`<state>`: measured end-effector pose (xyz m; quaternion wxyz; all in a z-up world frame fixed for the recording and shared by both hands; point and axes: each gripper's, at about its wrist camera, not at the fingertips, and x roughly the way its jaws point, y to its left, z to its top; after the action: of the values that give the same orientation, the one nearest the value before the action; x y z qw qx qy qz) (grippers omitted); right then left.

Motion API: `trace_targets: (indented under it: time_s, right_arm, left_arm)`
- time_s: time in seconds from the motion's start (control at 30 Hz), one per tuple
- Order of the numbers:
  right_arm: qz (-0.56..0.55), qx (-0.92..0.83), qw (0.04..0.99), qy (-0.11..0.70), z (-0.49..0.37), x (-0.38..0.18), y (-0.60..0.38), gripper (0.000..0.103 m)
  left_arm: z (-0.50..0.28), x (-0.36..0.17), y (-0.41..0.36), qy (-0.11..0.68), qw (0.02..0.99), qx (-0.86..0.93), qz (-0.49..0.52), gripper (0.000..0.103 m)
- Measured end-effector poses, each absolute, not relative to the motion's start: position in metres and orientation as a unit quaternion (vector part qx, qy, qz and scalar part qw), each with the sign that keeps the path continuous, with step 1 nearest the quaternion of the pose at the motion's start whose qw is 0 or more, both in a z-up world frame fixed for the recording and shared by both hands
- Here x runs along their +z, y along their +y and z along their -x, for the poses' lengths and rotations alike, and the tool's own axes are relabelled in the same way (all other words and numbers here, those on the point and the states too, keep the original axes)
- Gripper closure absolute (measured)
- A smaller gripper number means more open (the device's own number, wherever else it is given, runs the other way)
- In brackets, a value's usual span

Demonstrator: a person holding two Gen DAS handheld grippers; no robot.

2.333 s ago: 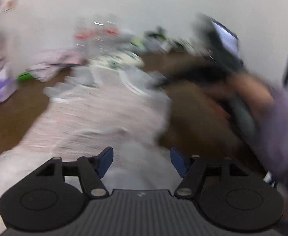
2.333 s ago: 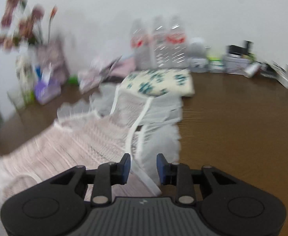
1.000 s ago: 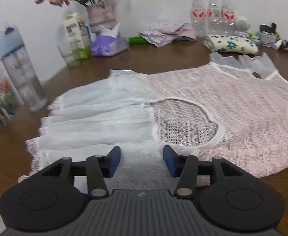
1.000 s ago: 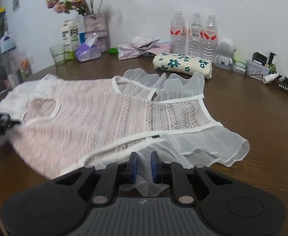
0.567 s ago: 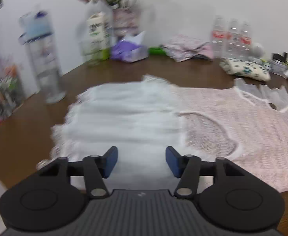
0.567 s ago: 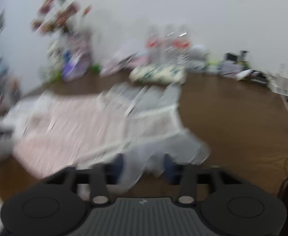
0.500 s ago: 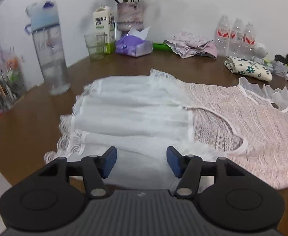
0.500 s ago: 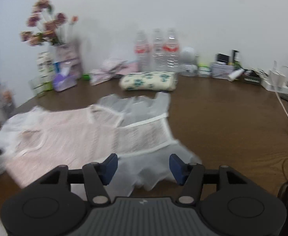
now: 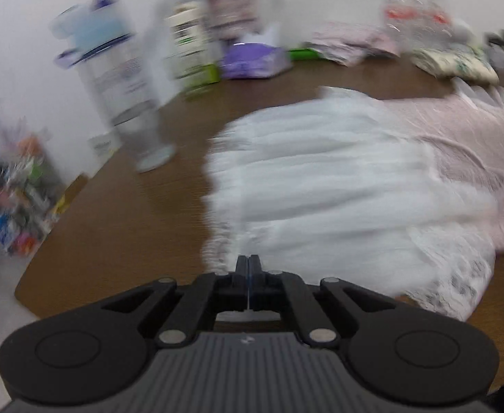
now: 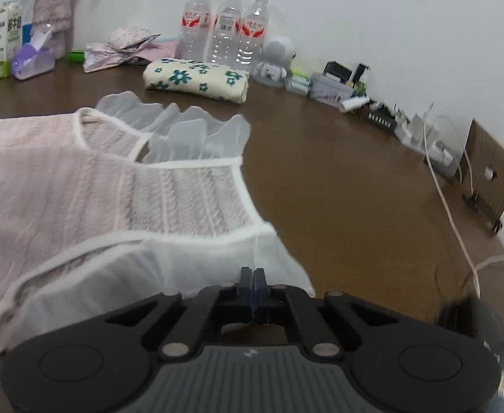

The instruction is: Fold clothes

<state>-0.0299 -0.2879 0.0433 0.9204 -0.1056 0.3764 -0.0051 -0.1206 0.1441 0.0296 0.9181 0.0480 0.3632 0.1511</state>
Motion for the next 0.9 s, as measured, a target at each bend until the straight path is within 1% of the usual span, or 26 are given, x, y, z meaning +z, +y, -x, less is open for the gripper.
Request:
trace_targets:
  time_s: [0.07, 0.1, 0.13, 0.17, 0.2, 0.27, 0.3, 0.33, 0.37, 0.4, 0.43, 0.47, 0.5, 0.57, 0.6, 0.67, 0.7, 0.73, 0.77, 0.8, 0.83, 0.87, 0.9]
  right_arm:
    - [0.072, 0.023, 0.937, 0.34, 0.043, 0.06, -0.291, 0.092]
    - [0.055, 0.042, 0.945, 0.32, 0.046, 0.069, -0.291, 0.088]
    - [0.039, 0.065, 0.946, 0.314, 0.045, 0.075, -0.289, 0.084]
    - [0.025, 0.099, 0.942, 0.32, 0.041, 0.079, -0.283, 0.077]
    - [0.025, 0.137, 0.932, 0.335, 0.037, 0.078, -0.273, 0.077]
    - [0.041, 0.201, 0.909, 0.363, 0.036, 0.075, -0.249, 0.077]
    - [0.055, 0.219, 0.903, 0.365, 0.042, 0.072, -0.241, 0.076]
    - [0.067, 0.236, 0.897, 0.367, 0.047, 0.07, -0.232, 0.076]
    - [0.071, 0.252, 0.896, 0.359, 0.057, 0.068, -0.229, 0.075]
    - [0.067, 0.267, 0.895, 0.351, 0.065, 0.066, -0.229, 0.072]
    - [0.062, 0.278, 0.895, 0.343, 0.071, 0.064, -0.229, 0.072]
    - [0.06, 0.28, 0.896, 0.338, 0.076, 0.061, -0.229, 0.074]
    - [0.058, 0.282, 0.897, 0.335, 0.082, 0.058, -0.229, 0.079]
    - [0.073, 0.287, 0.886, 0.357, 0.089, 0.053, -0.227, 0.093]
    - [0.081, 0.293, 0.881, 0.363, 0.095, 0.051, -0.226, 0.092]
    - [0.084, 0.325, 0.864, 0.374, 0.093, 0.061, -0.225, 0.091]
    - [0.083, 0.341, 0.857, 0.376, 0.09, 0.068, -0.224, 0.089]
    - [0.08, 0.348, 0.863, 0.357, 0.085, 0.078, -0.223, 0.085]
    - [0.079, 0.348, 0.873, 0.332, 0.074, 0.092, -0.221, 0.072]
    - [0.083, 0.342, 0.882, 0.313, 0.058, 0.101, -0.217, 0.064]
    - [0.092, 0.333, 0.889, 0.3, 0.042, 0.108, -0.21, 0.064]
    - [0.105, 0.325, 0.893, 0.291, 0.02, 0.112, -0.199, 0.065]
    - [0.112, 0.316, 0.897, 0.289, -0.003, 0.112, -0.188, 0.065]
  left_arm:
    - [0.127, 0.049, 0.145, 0.325, 0.941, 0.092, 0.001, 0.1]
    - [0.127, 0.056, 0.138, 0.306, 0.95, 0.052, 0.016, 0.096]
    - [0.123, 0.059, 0.126, 0.296, 0.955, 0.011, 0.026, 0.08]
    - [0.118, 0.062, 0.114, 0.286, 0.957, -0.031, 0.037, 0.068]
    - [0.11, 0.059, 0.099, 0.285, 0.955, -0.07, 0.042, 0.054]
    - [0.096, 0.052, 0.064, 0.294, 0.949, -0.115, 0.017, 0.057]
    - [0.09, 0.046, 0.051, 0.298, 0.946, -0.129, -0.003, 0.056]
    - [0.085, 0.041, 0.039, 0.302, 0.942, -0.142, -0.023, 0.058]
    - [0.08, 0.033, 0.035, 0.322, 0.936, -0.136, -0.026, 0.064]
    - [0.074, 0.025, 0.031, 0.342, 0.93, -0.13, -0.029, 0.093]
    - [0.07, 0.02, 0.032, 0.359, 0.924, -0.129, -0.023, 0.099]
    - [0.073, 0.02, 0.034, 0.36, 0.923, -0.132, -0.021, 0.099]
    - [0.077, 0.022, 0.034, 0.369, 0.919, -0.139, -0.027, 0.1]
    - [0.091, 0.024, 0.038, 0.38, 0.913, -0.144, -0.04, 0.1]
    - [0.099, 0.023, 0.044, 0.377, 0.914, -0.141, -0.041, 0.1]
    - [0.1, 0.026, 0.058, 0.38, 0.914, -0.14, -0.002, 0.094]
    - [0.1, 0.028, 0.065, 0.381, 0.914, -0.14, 0.017, 0.085]
    - [0.098, 0.038, 0.073, 0.381, 0.912, -0.15, 0.036, 0.069]
    - [0.092, 0.054, 0.081, 0.367, 0.915, -0.154, 0.058, 0.061]
    - [0.08, 0.067, 0.087, 0.356, 0.92, -0.146, 0.069, 0.054]
    - [0.06, 0.076, 0.092, 0.363, 0.918, -0.141, 0.073, 0.055]
    - [0.038, 0.078, 0.095, 0.379, 0.912, -0.137, 0.076, 0.06]
    - [0.015, 0.073, 0.097, 0.406, 0.901, -0.119, 0.095, 0.08]
